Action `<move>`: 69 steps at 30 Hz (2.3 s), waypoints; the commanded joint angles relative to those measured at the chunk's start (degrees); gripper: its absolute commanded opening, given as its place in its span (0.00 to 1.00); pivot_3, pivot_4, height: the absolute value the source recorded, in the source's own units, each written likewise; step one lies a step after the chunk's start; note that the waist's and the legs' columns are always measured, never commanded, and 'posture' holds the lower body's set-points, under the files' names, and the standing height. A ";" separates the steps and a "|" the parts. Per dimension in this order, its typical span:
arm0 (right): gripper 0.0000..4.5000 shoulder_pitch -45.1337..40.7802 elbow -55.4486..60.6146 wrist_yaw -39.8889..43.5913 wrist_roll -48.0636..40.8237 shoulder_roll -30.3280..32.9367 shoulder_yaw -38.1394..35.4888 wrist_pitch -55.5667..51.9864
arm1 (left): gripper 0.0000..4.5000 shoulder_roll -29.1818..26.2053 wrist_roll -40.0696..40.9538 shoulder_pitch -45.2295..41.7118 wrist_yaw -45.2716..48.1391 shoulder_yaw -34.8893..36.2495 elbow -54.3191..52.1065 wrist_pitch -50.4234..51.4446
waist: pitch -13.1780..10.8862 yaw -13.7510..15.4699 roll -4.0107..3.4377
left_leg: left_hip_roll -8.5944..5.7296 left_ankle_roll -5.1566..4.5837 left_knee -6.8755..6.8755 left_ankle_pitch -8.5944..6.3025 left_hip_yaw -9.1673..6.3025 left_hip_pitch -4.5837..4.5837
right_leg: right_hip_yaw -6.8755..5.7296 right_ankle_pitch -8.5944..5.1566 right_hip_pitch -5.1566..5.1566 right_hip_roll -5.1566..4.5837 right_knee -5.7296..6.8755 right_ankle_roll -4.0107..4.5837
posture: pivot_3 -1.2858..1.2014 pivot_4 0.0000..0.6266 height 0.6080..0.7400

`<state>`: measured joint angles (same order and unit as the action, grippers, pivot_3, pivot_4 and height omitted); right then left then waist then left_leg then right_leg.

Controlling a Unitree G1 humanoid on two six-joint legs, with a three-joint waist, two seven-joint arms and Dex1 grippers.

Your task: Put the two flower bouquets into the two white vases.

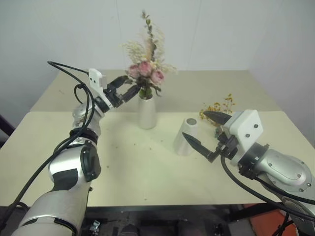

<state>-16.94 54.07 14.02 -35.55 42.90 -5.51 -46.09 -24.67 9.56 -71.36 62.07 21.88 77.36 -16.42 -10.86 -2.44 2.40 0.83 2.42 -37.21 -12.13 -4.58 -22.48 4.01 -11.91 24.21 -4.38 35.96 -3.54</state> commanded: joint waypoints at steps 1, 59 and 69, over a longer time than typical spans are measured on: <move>1.00 -0.95 0.23 0.87 1.20 -0.14 -1.49 1.70 | 1.00 -3.67 0.91 -0.61 0.49 0.56 -2.57 -1.15 | 0.00 -0.01 0.00 | 0.00 0.00 0.00 0.00 0.00 -0.01 | 0.00 0.00 0.01 0.00 0.00 0.00 | 0.52 0.24 1.00; 0.00 -33.23 -90.76 24.16 33.80 -3.43 16.44 7.94 | 1.00 -12.46 15.50 35.73 8.76 -21.57 -84.76 32.91 | -0.06 -1.44 -0.12 | 0.05 -0.03 0.02 0.01 0.06 0.10 | 0.09 0.28 -0.03 0.03 -0.04 0.48 | 0.52 0.24 1.00; 0.00 -17.54 -47.49 1.05 33.40 -7.30 -6.86 8.56 | 1.00 -12.83 16.54 35.02 9.57 -21.46 -82.40 33.23 | -0.16 -1.10 -0.28 | 0.00 -0.03 0.03 0.01 0.04 -0.05 | 0.10 0.28 0.13 0.00 0.03 0.47 | 0.52 0.24 1.00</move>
<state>-33.20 -3.04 19.32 -0.92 36.08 -6.31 -39.13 -36.92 24.87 -35.62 71.11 -0.53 -4.64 17.50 -11.01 -3.53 2.12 0.84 2.39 -37.17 -12.12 -4.54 -22.52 4.12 -11.64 24.35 -4.37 36.00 -3.08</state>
